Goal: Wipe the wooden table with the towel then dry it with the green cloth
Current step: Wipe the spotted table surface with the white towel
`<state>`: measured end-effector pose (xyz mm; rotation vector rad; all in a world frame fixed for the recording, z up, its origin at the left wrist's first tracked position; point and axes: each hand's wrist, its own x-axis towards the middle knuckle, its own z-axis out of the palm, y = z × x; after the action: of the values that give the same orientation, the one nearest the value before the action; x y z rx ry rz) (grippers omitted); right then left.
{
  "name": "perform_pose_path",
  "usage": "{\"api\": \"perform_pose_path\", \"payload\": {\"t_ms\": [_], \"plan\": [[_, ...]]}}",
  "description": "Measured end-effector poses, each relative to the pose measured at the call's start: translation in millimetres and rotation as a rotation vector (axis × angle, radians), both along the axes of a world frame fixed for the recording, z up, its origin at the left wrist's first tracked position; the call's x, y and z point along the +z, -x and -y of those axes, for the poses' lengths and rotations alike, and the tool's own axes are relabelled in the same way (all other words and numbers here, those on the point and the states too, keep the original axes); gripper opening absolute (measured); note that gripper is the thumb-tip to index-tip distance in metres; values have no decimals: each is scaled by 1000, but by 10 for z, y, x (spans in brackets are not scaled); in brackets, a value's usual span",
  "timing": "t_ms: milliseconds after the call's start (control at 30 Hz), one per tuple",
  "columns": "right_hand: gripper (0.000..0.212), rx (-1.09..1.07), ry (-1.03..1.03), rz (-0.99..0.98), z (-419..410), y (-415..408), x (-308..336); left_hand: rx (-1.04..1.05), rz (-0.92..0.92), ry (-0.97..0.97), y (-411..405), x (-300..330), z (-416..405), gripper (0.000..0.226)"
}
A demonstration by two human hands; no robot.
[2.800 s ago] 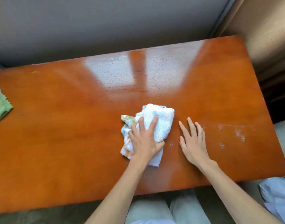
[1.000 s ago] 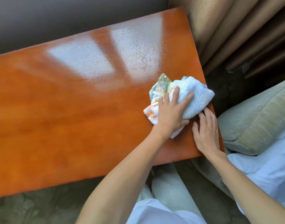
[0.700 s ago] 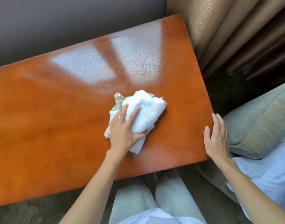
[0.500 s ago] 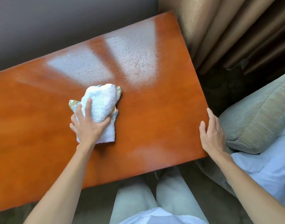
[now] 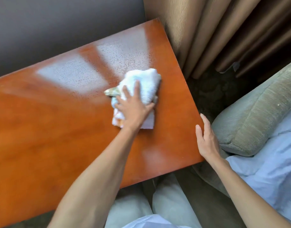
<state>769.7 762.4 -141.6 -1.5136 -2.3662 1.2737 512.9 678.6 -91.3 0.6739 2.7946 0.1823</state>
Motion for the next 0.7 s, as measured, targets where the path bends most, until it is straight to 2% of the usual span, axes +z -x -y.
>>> {"api": "perform_pose_path", "payload": {"t_ms": [100,200,267,333,467,567,700], "plan": [[46,-177,137,-76,-36,41,34,-282,62,-15,-514,10,-243,86],[51,-501,368,-272,-143,80,35,-556,118,-35,-1028,11,-285,82],[59,-696,504,-339,-199,49,58,-672,138,-41,-1288,-7,-183,84],[59,-768,584,-394,-217,-34,100,-719,153,-46,-1438,-25,12,86],[51,-739,624,-428,-248,-152,137,-812,151,-71,-1498,-44,528,88],[38,-464,457,-261,-184,-82,142,-876,120,-32,-1454,-30,1006,94],[45,-182,205,-34,-16,28,106,-810,118,-16,-1231,-35,1609,101]]}}
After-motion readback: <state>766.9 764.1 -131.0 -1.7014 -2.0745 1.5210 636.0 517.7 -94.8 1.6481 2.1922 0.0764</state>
